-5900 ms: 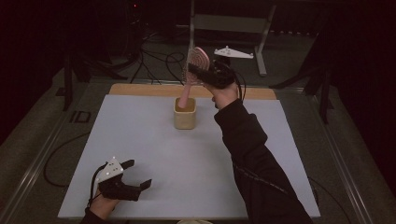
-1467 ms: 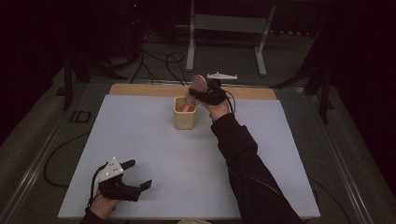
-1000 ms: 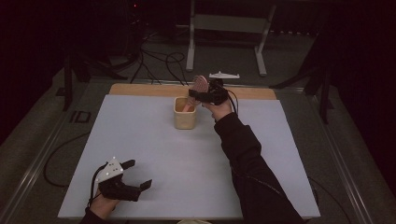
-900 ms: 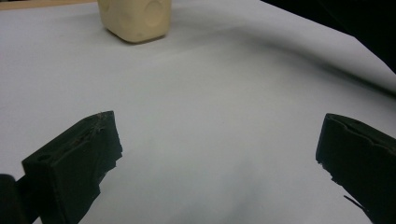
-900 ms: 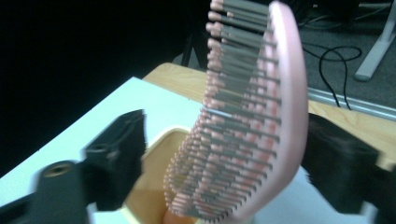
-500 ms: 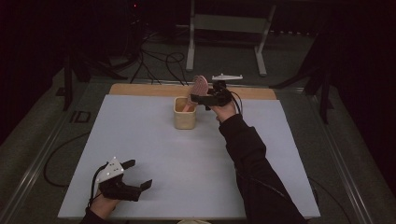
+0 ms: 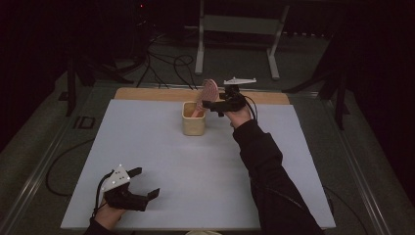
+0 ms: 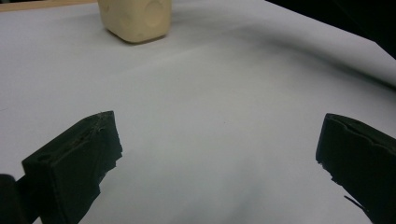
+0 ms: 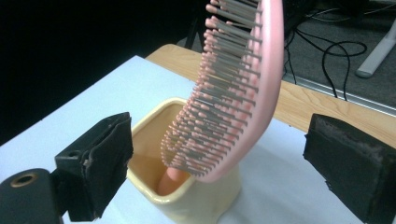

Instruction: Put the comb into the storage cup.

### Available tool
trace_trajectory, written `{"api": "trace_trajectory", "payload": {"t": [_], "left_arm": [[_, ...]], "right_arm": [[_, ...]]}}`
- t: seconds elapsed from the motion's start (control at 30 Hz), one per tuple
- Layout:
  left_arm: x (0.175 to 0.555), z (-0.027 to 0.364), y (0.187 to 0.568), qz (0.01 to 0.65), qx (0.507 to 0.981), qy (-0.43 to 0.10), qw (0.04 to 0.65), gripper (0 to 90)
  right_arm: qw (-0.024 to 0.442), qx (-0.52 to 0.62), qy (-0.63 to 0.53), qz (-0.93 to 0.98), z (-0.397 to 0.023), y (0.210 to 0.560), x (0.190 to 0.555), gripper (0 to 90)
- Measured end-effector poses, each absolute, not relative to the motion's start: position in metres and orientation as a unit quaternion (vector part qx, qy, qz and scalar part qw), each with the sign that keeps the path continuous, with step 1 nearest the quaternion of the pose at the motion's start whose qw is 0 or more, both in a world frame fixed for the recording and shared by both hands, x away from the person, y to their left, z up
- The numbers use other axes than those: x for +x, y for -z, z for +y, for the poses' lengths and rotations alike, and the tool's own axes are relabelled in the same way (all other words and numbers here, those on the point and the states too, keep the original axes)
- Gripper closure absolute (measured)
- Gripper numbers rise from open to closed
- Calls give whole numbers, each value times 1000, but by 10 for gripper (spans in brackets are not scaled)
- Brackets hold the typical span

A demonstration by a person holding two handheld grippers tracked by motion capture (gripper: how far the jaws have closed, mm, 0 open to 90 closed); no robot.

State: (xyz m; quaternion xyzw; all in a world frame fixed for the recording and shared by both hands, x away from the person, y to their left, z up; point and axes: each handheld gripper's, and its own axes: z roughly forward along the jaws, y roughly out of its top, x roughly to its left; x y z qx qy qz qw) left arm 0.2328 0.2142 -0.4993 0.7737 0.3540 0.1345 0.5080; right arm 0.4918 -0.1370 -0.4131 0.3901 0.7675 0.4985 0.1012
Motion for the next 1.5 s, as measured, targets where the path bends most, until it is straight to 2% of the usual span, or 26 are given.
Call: {"api": "trace_trajectory", "payload": {"t": [0.6,1.5], "left_arm": [[233,214,499,354,774,-134,507,1],[233,213,500,355,775,-136,504,1]], "right_arm": [[103,384,-484,779,-150,416,475,82],[84,382,-476,788,-189,450,425,84]]}}
